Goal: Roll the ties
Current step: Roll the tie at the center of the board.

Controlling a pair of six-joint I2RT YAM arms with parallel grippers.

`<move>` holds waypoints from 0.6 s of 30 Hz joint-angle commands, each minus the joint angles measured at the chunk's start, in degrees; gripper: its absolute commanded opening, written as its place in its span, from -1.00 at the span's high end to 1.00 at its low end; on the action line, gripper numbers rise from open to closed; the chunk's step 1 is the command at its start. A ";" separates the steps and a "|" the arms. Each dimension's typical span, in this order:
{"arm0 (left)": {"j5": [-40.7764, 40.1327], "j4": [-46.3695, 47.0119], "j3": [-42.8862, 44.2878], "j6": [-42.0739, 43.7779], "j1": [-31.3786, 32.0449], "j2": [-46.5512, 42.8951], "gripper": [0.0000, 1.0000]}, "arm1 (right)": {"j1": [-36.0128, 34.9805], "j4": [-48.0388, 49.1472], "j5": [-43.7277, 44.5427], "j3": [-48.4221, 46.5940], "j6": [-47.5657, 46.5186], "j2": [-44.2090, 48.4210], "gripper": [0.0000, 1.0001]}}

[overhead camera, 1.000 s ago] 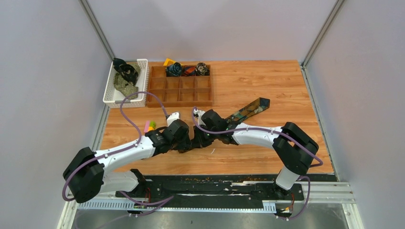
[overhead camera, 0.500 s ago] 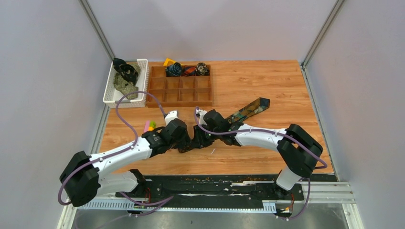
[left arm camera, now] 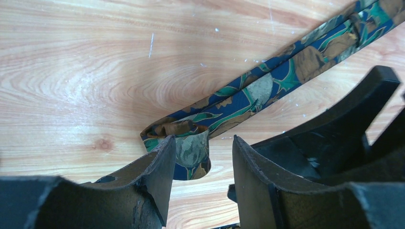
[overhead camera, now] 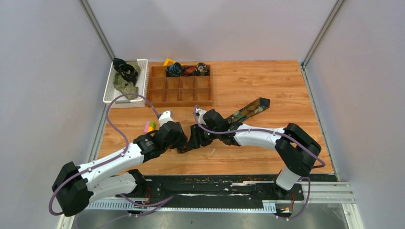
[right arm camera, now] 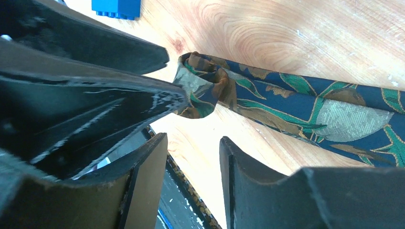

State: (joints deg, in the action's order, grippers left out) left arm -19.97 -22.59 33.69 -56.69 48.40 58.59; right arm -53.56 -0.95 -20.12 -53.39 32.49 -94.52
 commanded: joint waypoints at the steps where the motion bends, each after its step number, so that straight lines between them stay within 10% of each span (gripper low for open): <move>1: -2.97 0.06 -0.70 0.40 -0.46 -3.01 -0.08 | -0.76 2.18 -0.30 -3.46 1.46 -1.77 0.09; 18: -8.89 -10.51 -2.06 3.50 -4.10 -17.69 -0.08 | -5.23 -9.89 10.34 -14.46 0.80 -8.35 0.09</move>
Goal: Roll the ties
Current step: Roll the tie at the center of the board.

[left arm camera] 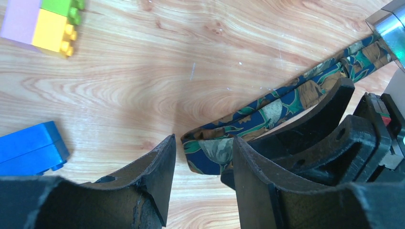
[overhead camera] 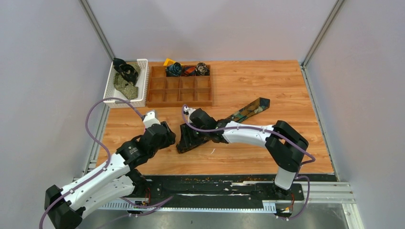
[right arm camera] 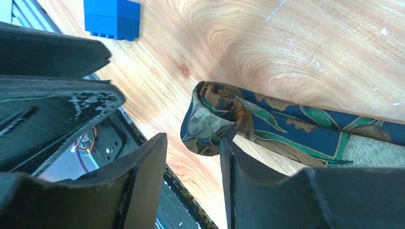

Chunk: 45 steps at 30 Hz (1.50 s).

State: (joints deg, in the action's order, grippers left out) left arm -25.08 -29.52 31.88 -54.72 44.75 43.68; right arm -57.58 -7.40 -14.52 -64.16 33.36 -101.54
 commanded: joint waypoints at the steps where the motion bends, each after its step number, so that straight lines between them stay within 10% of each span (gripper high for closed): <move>1: -3.97 -4.10 -0.34 1.59 -0.45 -3.41 -0.08 | -1.40 -3.75 5.07 -4.00 -0.07 -1.83 0.12; 13: -3.08 -6.37 -1.88 1.62 -0.52 -8.13 -0.08 | -1.74 -8.10 8.15 -6.72 -4.04 -4.47 0.60; 45: 8.35 15.18 -16.15 -1.72 -0.54 -6.47 -0.35 | 4.42 -3.05 -0.40 -2.33 -11.66 -10.18 0.63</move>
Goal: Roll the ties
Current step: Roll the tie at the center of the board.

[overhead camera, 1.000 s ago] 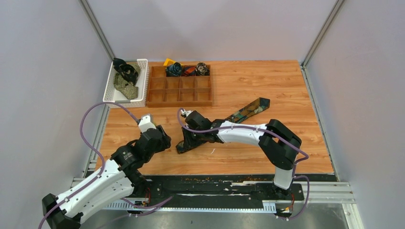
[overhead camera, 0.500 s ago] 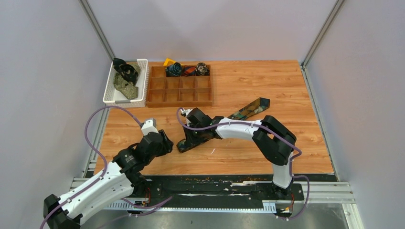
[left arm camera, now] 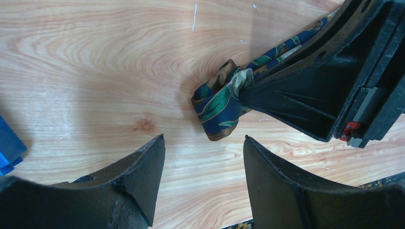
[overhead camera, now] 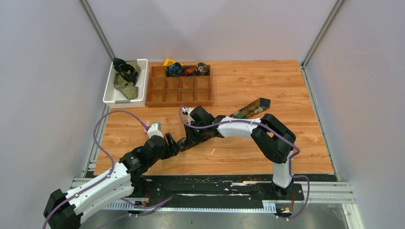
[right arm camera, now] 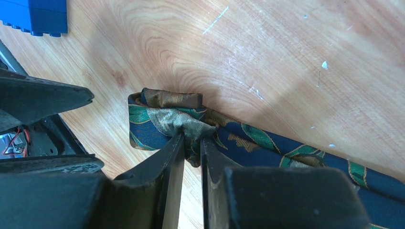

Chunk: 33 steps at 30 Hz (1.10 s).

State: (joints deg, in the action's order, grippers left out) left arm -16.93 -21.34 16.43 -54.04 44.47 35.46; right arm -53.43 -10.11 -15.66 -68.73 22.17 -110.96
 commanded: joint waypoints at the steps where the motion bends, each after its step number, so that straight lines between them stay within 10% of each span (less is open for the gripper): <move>1: 0.28 8.18 -1.10 -3.33 -0.26 2.36 -0.35 | 0.27 -0.17 0.58 2.49 -0.25 -0.75 0.63; 33: -6.46 19.03 -9.81 -26.22 -0.26 8.37 -0.18 | 0.27 6.15 -2.36 9.39 3.09 0.38 0.66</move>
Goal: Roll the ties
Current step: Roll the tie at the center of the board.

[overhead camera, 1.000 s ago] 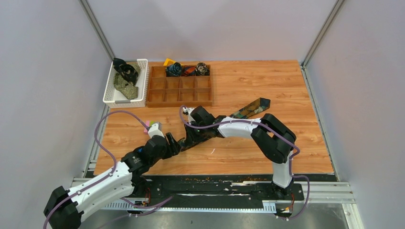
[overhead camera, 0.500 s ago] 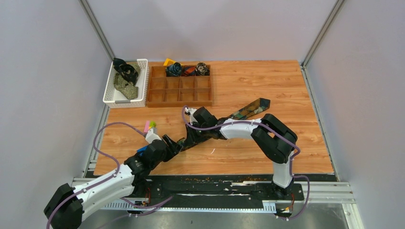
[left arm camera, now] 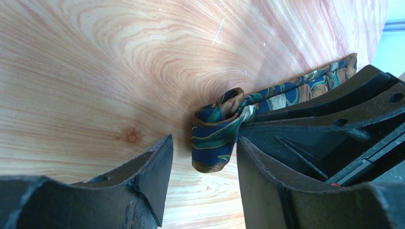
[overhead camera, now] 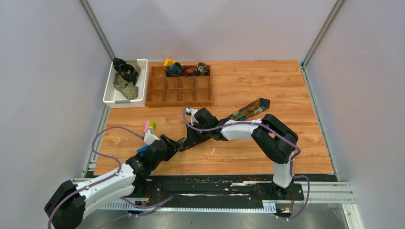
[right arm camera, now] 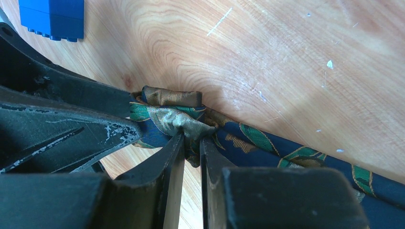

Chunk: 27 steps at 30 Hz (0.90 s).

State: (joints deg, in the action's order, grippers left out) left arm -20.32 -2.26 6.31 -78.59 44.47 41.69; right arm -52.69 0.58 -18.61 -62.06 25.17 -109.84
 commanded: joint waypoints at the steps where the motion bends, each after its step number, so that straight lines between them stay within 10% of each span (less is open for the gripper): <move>1: -3.14 0.68 0.16 -1.70 -0.26 2.82 -0.16 | -0.49 -4.57 0.62 2.86 0.10 -0.79 0.66; 17: -2.90 10.54 -0.67 0.34 -0.26 15.29 0.27 | -0.49 -4.38 0.29 3.43 0.39 -0.15 0.66; 27: -3.35 5.12 0.54 7.30 -0.26 11.99 0.75 | -0.49 -11.05 2.24 -1.07 -1.20 6.44 0.20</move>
State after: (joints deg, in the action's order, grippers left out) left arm -22.31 11.81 6.59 -76.86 44.42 55.09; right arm -52.84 -2.68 -18.37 -60.93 25.39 -107.35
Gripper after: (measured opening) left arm 0.244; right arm 0.374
